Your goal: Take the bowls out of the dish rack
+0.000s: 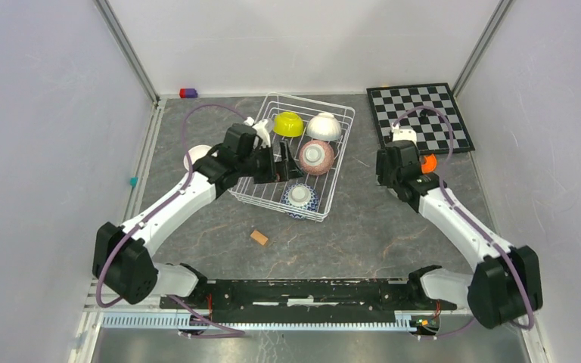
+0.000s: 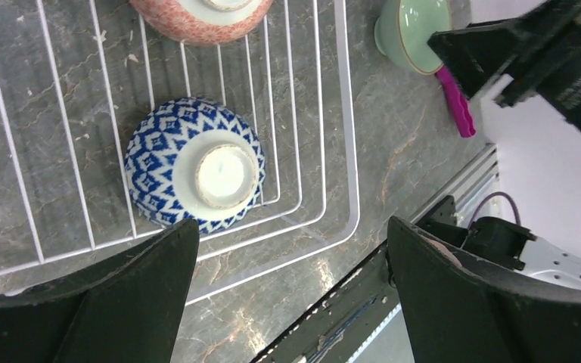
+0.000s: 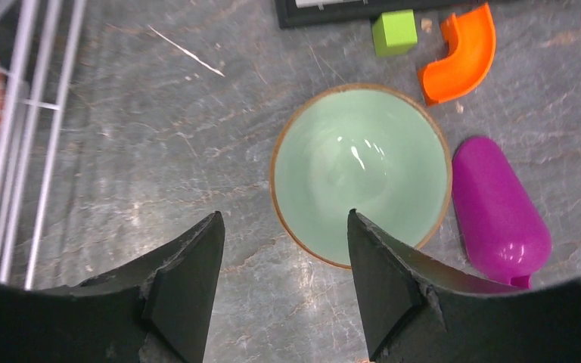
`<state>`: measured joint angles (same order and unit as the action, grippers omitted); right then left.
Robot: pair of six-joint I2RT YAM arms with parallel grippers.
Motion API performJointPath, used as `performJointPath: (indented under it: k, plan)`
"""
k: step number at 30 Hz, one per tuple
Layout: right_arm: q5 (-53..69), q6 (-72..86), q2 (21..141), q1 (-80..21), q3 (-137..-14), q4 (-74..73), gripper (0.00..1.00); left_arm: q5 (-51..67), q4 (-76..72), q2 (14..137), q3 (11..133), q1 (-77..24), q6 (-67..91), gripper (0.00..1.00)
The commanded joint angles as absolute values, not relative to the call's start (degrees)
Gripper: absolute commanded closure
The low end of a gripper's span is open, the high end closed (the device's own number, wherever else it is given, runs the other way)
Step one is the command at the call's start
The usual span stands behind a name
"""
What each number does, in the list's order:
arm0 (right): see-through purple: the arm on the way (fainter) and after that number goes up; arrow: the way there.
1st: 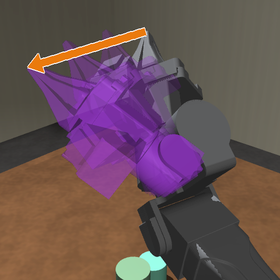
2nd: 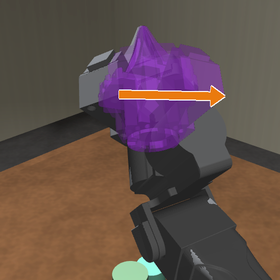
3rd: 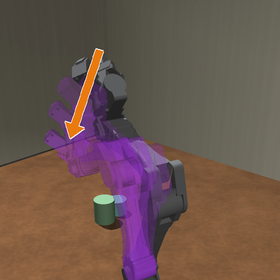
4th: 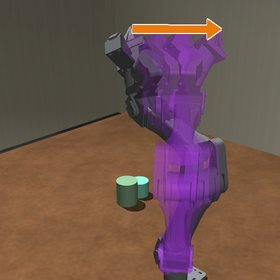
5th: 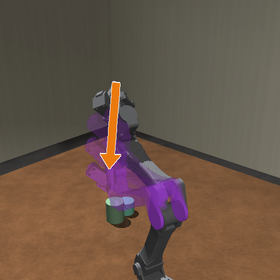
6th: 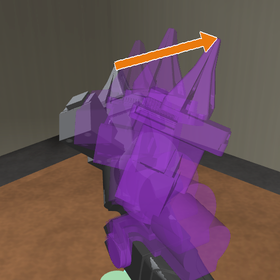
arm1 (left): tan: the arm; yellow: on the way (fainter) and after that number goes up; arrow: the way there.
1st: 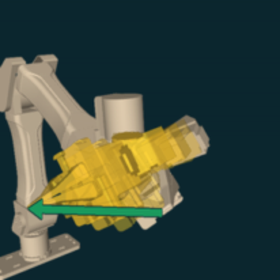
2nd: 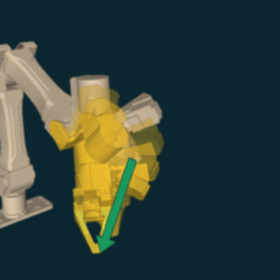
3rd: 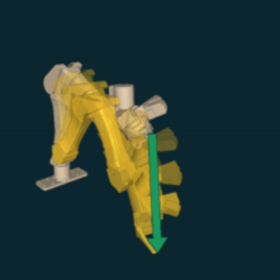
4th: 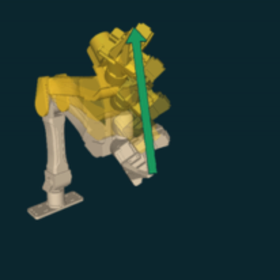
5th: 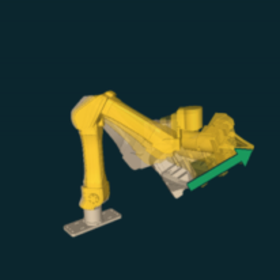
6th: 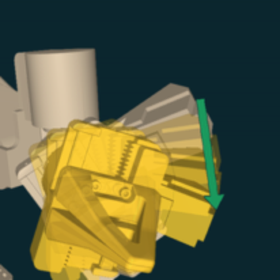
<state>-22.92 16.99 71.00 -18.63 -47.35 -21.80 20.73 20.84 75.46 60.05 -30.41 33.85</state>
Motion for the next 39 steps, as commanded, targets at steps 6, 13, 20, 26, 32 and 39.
performJointPath:
  k: [6,13,20,26,32,39]
  plan:
    - [-15.57,12.5,49.92,-18.43,-41.31,-17.66,0.31,8.67,27.67,79.58,69.04,-37.82,28.65,0.0]
    - [-5.08,11.64,31.93,-18.43,-29.1,-5.83,0.18,3.36,27.55,83.3,70.93,-40.18,31.49,0.0]
    - [2.89,10.12,30.99,-18.48,-28.3,-5.79,0.03,-0.53,26.05,85.94,73.77,-41.2,32.61,0.0]
    - [7.35,11.28,31.62,-18.46,-26.64,-3.53,0.02,-4.53,23.63,86.55,73.93,-41.18,33.8,0.0]
    - [9.8,12.31,31.29,-18.42,-25.16,-1.91,0.02,-6.31,21.55,88.67,75.34,-40.08,38.21,0.0]
    - [9.69,12.83,30.25,-18.38,-24.23,-0.41,0.02,-5.2,20.06,93.68,79.59,-34.18,48.81,0.0]
